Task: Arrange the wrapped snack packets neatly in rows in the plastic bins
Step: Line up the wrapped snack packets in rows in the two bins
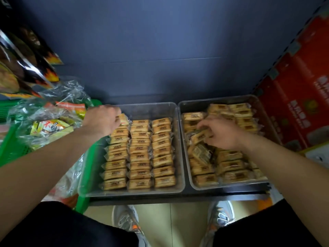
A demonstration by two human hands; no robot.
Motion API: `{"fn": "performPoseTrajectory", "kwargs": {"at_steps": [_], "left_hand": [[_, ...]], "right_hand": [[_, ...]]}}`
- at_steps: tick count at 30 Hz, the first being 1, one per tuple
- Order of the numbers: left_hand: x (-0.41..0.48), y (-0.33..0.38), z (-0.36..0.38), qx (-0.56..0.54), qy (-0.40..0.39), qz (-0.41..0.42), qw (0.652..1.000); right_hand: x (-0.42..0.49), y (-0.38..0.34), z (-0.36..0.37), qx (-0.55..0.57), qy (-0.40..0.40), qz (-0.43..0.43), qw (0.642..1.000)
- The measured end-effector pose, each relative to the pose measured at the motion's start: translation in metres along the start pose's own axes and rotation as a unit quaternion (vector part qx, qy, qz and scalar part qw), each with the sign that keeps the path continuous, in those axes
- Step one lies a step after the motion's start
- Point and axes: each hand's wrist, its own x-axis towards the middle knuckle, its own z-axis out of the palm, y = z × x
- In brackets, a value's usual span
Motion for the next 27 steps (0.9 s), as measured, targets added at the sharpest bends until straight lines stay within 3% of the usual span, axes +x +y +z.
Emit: {"fn": "performPoseTrajectory", "kwargs": {"at_steps": [3, 6, 12, 14, 18, 21, 24, 27], "left_hand": [[-0.021, 0.040, -0.030, -0.140, -0.062, 0.031, 0.988], [-0.046, 0.079, -0.049, -0.203, -0.086, 0.091, 0.971], [-0.065, 0.116, -0.069, -0.325, -0.073, 0.111, 0.936], [-0.067, 0.125, -0.071, -0.340, -0.088, 0.108, 0.930], [-0.066, 0.136, -0.065, -0.299, -0.106, 0.129, 0.940], [-0.060, 0.133, -0.059, -0.304, -0.114, 0.124, 0.938], [-0.051, 0.126, -0.053, -0.312, -0.114, 0.113, 0.936], [-0.044, 0.123, -0.052, -0.337, -0.114, 0.104, 0.929]], "right_hand": [[0.001, -0.006, 0.008, -0.132, 0.013, -0.014, 0.991], [0.005, -0.006, 0.013, -0.169, 0.048, -0.024, 0.984], [-0.010, 0.003, -0.024, 0.076, 0.116, -0.006, 0.990], [-0.015, 0.009, -0.025, 0.073, 0.091, -0.021, 0.993], [-0.017, 0.010, 0.006, -0.051, -0.034, -0.006, 0.998], [-0.007, 0.007, 0.019, -0.096, 0.002, 0.003, 0.995], [0.002, 0.005, 0.014, -0.036, 0.027, 0.013, 0.999], [0.001, 0.006, -0.012, 0.118, 0.016, 0.011, 0.993]]}}
